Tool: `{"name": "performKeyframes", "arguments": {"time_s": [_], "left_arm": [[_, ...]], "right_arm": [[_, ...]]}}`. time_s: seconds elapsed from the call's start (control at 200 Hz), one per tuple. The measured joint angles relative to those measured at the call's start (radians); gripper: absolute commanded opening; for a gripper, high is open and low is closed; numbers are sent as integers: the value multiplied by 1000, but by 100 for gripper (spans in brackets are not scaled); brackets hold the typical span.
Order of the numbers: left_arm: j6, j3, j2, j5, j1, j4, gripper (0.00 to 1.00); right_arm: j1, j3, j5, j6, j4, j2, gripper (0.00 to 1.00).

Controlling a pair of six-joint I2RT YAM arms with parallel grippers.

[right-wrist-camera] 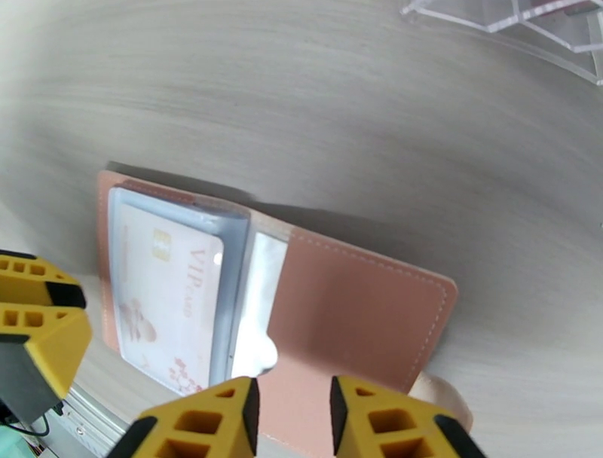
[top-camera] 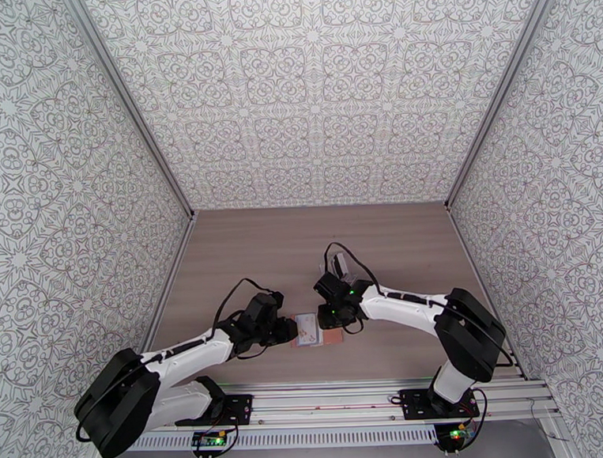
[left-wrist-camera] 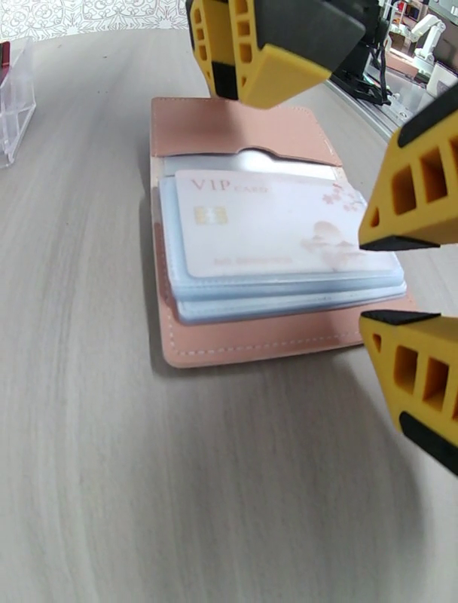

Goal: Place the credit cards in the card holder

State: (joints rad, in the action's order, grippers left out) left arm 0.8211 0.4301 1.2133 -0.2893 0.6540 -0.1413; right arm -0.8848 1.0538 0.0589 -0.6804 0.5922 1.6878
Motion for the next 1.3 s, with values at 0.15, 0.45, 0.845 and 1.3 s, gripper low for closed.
{"name": "performKeyframes", "arguments": {"time_s": [0.15, 0.45, 0.845, 1.3], "left_arm": [[-8, 0, -19, 3, -2, -15, 32], [-11, 0, -66, 7, -2, -45, 32], [-10, 0, -84, 7, -2, -57, 33], [-10, 21, -29, 6, 18, -33, 33]], "right_arm": [[0, -3, 0, 0, -1, 2, 29], [0, -12, 0, 0, -12, 3, 25], [0, -32, 1, -3, -37, 10, 17], [0, -43, 9, -4, -61, 28, 15]]}}
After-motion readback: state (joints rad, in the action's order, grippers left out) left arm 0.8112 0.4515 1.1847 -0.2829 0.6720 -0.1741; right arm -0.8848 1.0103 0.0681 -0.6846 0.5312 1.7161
